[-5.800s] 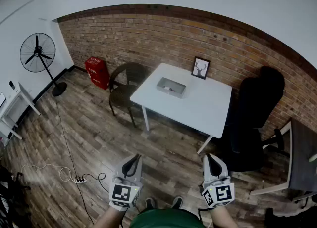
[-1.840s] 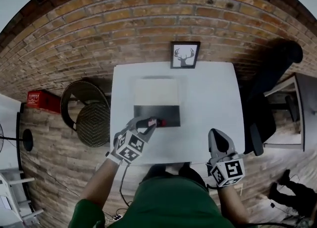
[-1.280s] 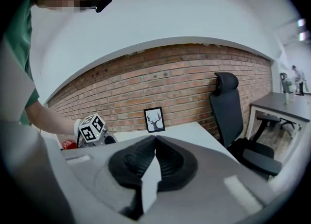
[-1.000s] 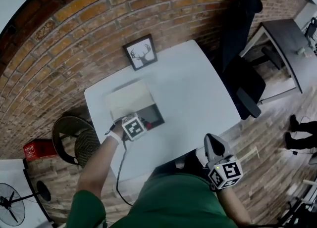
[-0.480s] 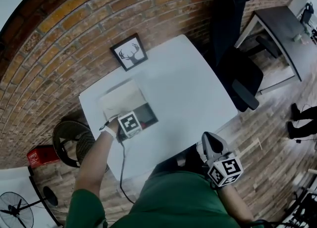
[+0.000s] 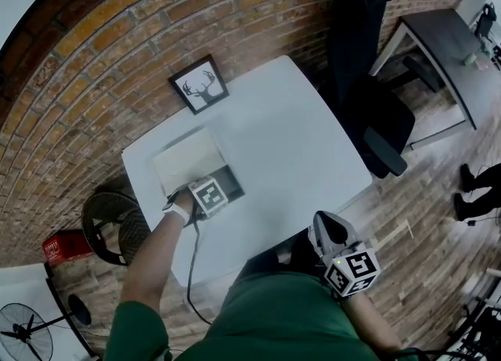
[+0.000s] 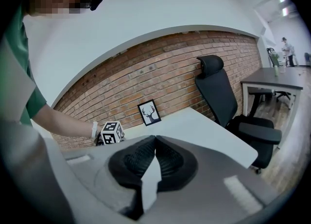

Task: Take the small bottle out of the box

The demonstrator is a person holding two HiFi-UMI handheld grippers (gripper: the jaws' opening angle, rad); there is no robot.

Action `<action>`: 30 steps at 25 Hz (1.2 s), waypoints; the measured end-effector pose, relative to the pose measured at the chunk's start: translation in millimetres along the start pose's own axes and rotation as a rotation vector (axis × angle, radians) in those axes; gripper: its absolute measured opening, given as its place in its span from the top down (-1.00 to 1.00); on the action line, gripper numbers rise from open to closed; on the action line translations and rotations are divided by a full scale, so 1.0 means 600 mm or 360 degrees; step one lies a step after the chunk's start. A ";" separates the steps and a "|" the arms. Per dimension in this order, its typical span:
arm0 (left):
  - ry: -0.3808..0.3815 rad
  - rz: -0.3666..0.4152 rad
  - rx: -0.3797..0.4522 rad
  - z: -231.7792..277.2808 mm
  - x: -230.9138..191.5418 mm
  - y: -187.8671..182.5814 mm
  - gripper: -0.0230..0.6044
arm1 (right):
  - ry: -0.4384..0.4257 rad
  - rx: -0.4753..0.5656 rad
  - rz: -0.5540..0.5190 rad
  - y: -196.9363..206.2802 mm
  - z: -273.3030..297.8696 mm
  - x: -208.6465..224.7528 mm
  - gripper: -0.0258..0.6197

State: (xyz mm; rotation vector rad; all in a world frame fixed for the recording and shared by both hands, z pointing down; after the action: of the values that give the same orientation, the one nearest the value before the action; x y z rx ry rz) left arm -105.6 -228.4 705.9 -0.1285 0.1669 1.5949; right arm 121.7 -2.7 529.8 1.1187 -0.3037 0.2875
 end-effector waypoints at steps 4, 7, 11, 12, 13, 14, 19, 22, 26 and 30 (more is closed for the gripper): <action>-0.0055 -0.0015 0.0023 -0.002 0.000 -0.003 0.30 | -0.0017 -0.0016 -0.0001 -0.001 0.000 0.009 0.91; -0.0104 -0.0031 0.0066 -0.007 0.003 0.000 0.32 | -0.0044 -0.0028 -0.0012 -0.005 0.002 0.013 0.91; -0.0210 -0.0085 0.0177 -0.018 0.003 0.006 0.33 | -0.0087 -0.0049 -0.0039 -0.010 0.009 0.014 0.91; -0.0237 -0.0098 0.0206 -0.022 0.004 0.009 0.33 | -0.0100 -0.0057 -0.0044 -0.011 0.012 0.014 0.91; -0.0273 -0.0117 0.0248 -0.027 0.003 0.011 0.33 | -0.0114 -0.0065 -0.0050 -0.013 0.015 0.013 0.91; -0.0320 -0.0147 0.0303 -0.033 0.001 0.013 0.33 | -0.0129 -0.0074 -0.0057 -0.013 0.017 0.013 0.91; -0.0494 -0.0412 0.0620 -0.075 -0.001 0.032 0.38 | -0.0199 -0.0109 -0.0096 -0.017 0.030 0.009 0.91; -0.0583 -0.0536 0.0758 -0.099 0.003 0.047 0.46 | -0.0250 -0.0132 -0.0122 -0.021 0.040 0.002 0.91; -0.0662 -0.0640 0.0851 -0.110 0.009 0.063 0.46 | -0.0327 -0.0163 -0.0151 -0.025 0.056 -0.012 0.91; -0.0782 -0.0775 0.1018 -0.133 0.018 0.075 0.46 | -0.0387 -0.0182 -0.0192 -0.032 0.069 -0.023 0.91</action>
State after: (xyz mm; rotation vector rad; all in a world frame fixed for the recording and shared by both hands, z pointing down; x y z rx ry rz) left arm -153.0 -233.9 626.7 0.6684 0.2323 0.9880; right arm 112.1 -49.1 525.4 1.0549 -0.4606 0.0257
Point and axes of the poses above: the fingertips, and each gripper's own axes: z forward along the fingers, x to its right, y out of its underside, the point moved 6 cm from there along -z, backward along the fingers, and after that the axes turned 1 degree about z, right-handed, at the moved point
